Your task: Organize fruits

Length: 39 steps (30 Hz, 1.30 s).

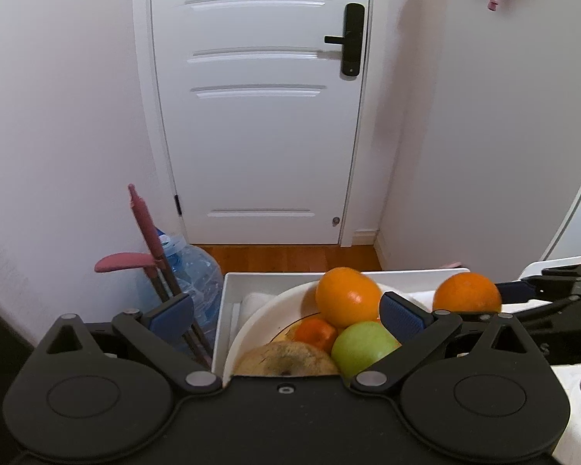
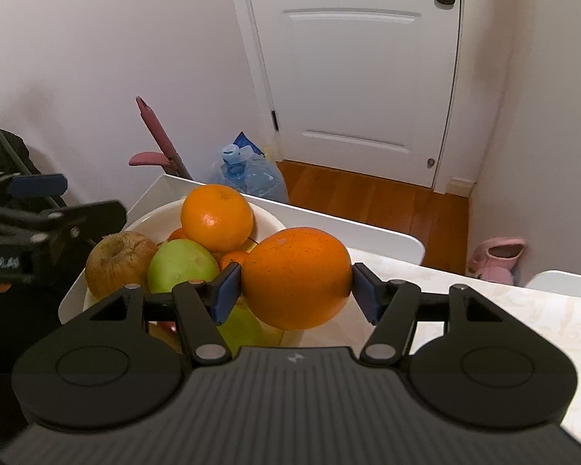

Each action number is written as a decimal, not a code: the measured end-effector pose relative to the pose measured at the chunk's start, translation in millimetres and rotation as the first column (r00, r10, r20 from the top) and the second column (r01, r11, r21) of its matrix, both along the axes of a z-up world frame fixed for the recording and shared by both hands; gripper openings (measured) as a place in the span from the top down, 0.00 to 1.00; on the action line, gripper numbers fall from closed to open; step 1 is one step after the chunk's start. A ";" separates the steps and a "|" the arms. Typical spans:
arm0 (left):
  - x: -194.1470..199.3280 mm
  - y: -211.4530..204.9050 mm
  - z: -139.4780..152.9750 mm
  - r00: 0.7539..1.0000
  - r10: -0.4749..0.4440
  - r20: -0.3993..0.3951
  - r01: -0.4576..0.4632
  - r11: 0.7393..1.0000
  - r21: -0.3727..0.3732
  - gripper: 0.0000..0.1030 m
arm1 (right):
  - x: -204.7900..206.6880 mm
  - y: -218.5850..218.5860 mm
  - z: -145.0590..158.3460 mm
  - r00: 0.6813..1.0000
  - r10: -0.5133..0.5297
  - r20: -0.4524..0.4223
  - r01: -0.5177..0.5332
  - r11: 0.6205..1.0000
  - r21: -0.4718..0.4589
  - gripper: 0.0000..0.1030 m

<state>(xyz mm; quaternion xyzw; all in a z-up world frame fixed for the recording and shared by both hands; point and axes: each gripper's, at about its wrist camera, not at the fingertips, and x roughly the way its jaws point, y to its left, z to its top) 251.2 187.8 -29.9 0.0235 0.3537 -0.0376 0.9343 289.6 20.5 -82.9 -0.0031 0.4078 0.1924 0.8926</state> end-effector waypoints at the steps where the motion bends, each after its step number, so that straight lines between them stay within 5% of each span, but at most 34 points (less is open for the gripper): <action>1: -1.3 1.3 -0.3 1.000 0.002 -0.001 -0.002 1.000 0.001 0.00 | 0.8 1.6 -1.5 1.000 0.001 0.001 -0.001 1.000 0.002 0.26; 9: -7.8 10.6 1.0 1.000 0.007 0.001 -0.007 1.000 -0.006 0.00 | -3.7 4.7 -0.3 1.000 0.012 0.023 -0.013 0.999 0.048 0.22; 12: -9.4 12.2 2.1 1.000 0.004 0.004 -0.004 1.000 -0.009 0.00 | -7.4 -0.1 8.2 0.999 -0.016 0.049 0.012 0.997 0.073 0.00; 25: -46.3 -9.5 22.8 0.998 0.015 0.064 -0.016 1.000 0.003 0.00 | -60.2 -41.7 51.6 0.988 -0.081 0.132 0.072 0.995 0.070 0.00; 39: -154.6 -69.4 78.4 0.984 0.042 0.172 -0.043 0.999 0.002 0.00 | -185.2 -106.7 123.8 0.964 -0.158 0.212 0.159 0.987 0.013 0.00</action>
